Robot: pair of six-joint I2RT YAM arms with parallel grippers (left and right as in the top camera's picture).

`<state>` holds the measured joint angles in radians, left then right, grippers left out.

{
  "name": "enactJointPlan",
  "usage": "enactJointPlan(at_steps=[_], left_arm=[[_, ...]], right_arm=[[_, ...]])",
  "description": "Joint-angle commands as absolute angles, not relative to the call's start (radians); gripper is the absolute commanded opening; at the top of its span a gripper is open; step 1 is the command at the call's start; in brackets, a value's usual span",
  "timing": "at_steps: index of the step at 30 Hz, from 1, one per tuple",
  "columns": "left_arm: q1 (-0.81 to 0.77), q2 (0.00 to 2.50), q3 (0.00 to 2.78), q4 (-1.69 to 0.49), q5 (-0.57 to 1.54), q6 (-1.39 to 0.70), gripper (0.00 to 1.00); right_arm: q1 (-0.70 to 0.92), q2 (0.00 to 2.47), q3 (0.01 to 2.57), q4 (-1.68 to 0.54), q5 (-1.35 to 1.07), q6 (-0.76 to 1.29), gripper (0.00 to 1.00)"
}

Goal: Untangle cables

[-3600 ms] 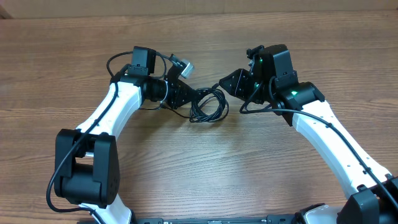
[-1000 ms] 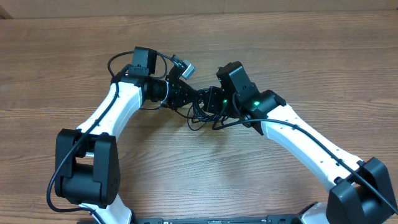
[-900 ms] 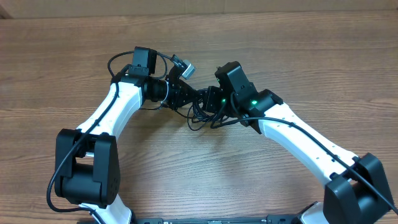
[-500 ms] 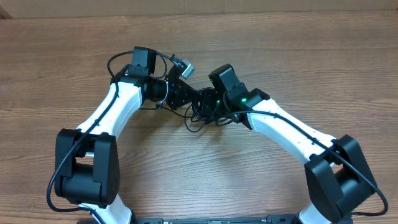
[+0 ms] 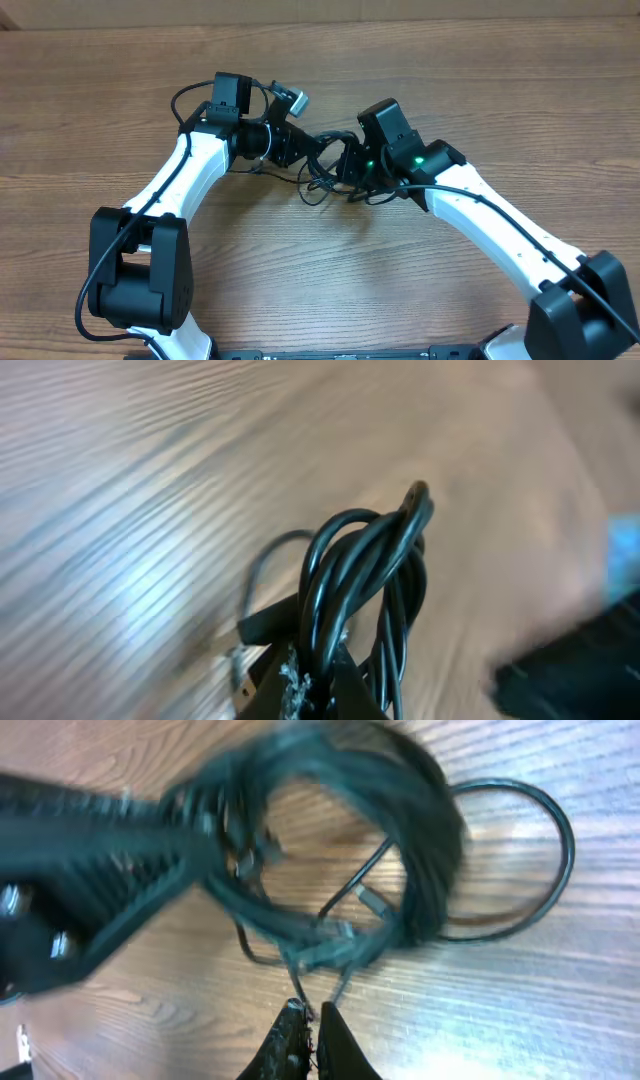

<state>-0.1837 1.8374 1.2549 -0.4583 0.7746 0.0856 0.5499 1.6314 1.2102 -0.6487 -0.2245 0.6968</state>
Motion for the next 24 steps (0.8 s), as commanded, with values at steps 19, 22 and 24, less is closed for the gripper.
enactJointPlan(at_steps=[19,22,24], left_arm=[[-0.191,1.811,1.259,-0.482,0.412,-0.670,0.04],[-0.191,1.811,1.259,-0.482,0.411,-0.670,0.04],[-0.191,1.811,1.259,-0.483,0.411,-0.669,0.04]], right_arm=[[0.650,1.823,1.177,-0.533,-0.115,0.850,0.40],[0.650,1.832,1.177,-0.517,-0.078,0.849,0.39],[0.649,1.832,1.177,-0.527,-0.030,0.849,0.28]])
